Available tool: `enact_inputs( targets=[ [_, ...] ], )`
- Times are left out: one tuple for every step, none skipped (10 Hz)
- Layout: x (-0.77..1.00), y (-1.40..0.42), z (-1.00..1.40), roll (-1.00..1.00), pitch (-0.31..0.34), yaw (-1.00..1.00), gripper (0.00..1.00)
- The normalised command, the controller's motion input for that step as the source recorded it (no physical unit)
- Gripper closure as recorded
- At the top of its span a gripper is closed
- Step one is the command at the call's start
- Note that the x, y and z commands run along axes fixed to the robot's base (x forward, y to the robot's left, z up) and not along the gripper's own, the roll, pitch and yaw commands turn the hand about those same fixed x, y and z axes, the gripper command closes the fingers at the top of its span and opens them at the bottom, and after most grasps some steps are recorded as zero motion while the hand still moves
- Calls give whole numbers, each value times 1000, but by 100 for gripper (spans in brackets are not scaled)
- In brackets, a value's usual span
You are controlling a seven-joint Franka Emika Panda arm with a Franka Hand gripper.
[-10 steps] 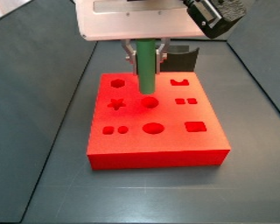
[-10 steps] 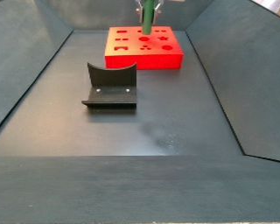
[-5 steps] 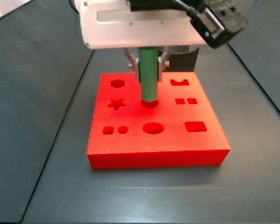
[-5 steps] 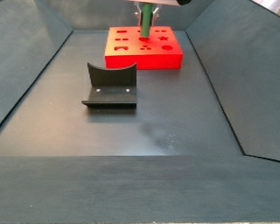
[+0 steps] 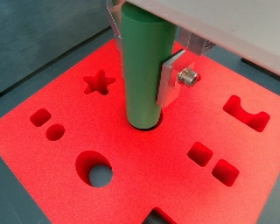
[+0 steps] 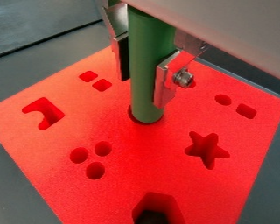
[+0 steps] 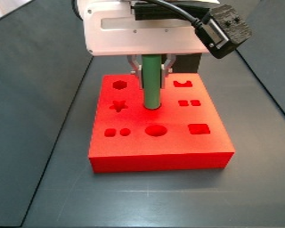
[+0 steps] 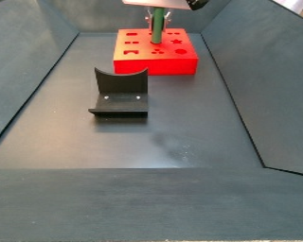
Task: Pick up the round object. Move up. Move to above the board. Insert the round object.
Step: Insert the round object.
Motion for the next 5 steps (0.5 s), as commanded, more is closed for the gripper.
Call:
enact_inputs(
  targets=[
    [0, 0, -17, 116, 0, 140, 100],
    [0, 0, -71, 129, 0, 157, 100],
    [0, 0, -114, 127, 0, 154, 100],
    [0, 0, -134, 137, -7, 160, 100],
    [0, 0, -117, 141, -4, 160, 100]
  ],
)
